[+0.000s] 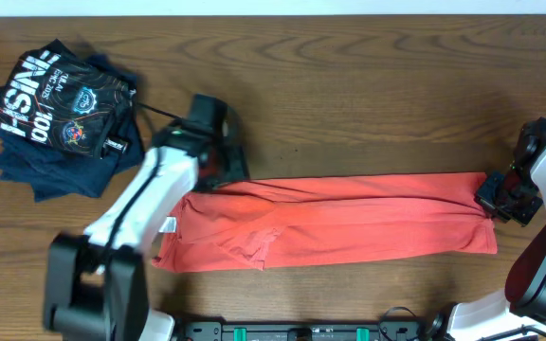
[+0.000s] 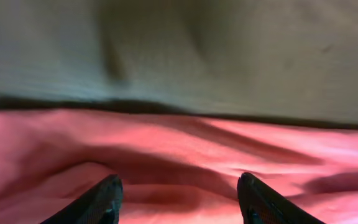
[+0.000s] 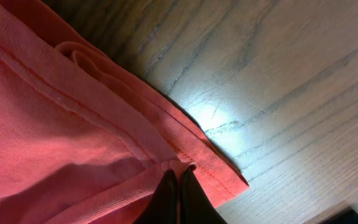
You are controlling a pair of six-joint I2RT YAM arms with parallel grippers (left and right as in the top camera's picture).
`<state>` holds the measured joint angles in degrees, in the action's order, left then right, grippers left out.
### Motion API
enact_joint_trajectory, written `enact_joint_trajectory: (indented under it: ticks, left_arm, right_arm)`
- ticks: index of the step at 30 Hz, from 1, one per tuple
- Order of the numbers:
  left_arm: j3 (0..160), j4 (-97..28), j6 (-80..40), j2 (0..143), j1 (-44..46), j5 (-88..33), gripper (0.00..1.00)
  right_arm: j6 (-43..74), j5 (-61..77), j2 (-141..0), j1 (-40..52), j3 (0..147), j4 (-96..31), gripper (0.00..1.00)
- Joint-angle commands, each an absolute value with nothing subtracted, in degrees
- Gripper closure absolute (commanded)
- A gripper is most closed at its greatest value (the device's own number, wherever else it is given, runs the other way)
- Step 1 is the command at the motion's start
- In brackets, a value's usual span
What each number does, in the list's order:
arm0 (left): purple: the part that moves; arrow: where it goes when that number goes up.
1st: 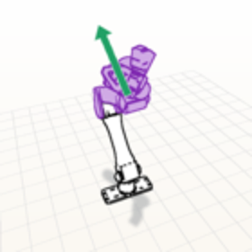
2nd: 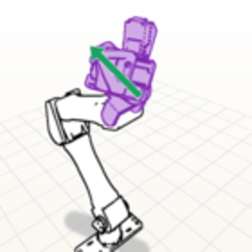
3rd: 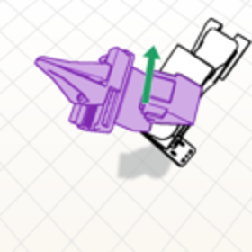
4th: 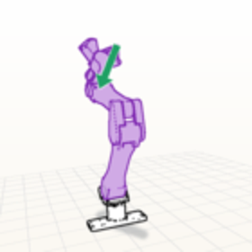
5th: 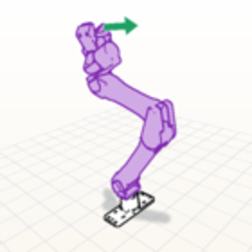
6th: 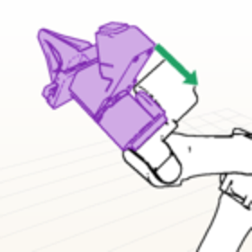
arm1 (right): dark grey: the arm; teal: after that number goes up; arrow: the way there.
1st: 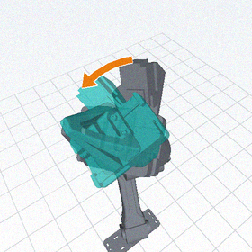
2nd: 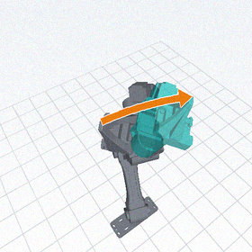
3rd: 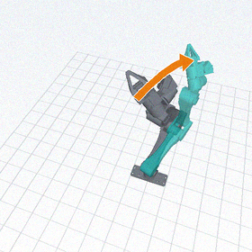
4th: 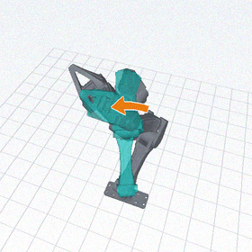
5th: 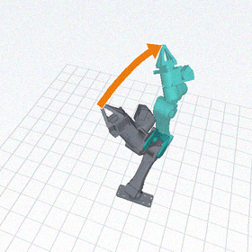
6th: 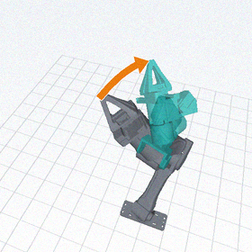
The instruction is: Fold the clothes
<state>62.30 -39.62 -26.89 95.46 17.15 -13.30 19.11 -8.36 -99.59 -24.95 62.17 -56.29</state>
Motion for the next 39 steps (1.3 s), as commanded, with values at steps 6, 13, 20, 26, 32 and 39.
enact_joint_trajectory:
  ticks: [6, 13, 20, 26, 32, 39]
  left_arm:
    - [62.92, -41.93, -31.44, 99.88, 20.36, -12.80, 0.69]
    - [62.92, -44.64, -32.01, 99.88, 21.04, -13.06, 0.94]
    - [62.92, -45.89, -28.10, 98.26, 21.04, -24.47, 0.94]
    - [62.92, -51.00, -25.80, 94.89, 21.76, -25.26, 0.94]
    - [62.87, -50.04, -25.61, 95.00, 22.31, -18.09, 0.55]
    - [62.85, -46.37, -31.83, 95.18, 22.28, -12.71, 0.45]
  right_arm:
    - [20.12, -8.12, -98.70, -25.43, 61.84, -56.10, 0.97]
    - [20.12, -8.10, -98.70, -25.43, 61.84, -56.03, 0.97]
    - [20.12, -8.12, -98.70, -25.43, 61.84, -55.90, 0.97]
    - [20.12, -8.12, -98.70, -25.43, 61.84, -55.75, 0.97]
    - [20.12, -8.10, -98.70, -25.43, 61.84, -55.72, 0.97]
    - [20.12, -8.10, -98.70, -25.43, 61.84, -55.96, 0.97]
